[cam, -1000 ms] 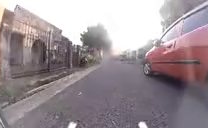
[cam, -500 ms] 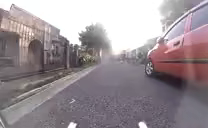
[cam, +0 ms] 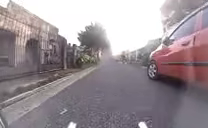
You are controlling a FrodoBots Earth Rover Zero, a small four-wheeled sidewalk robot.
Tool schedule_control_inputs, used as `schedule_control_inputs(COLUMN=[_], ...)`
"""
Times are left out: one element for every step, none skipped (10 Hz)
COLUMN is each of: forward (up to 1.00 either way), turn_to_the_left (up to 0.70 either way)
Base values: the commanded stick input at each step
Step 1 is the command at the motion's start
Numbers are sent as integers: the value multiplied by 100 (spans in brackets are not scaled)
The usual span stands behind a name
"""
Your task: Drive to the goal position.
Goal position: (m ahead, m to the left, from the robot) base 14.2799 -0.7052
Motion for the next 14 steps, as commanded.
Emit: schedule_control_inputs(forward=[70, 70, 70, 70, 70, 70, 70, 70, 70, 70, 70, 70, 70, 70], turn_to_the_left=[0, -1, -20, -34, -33, -29, -7, 0, 0, 0, 0, 0, 0, 0])
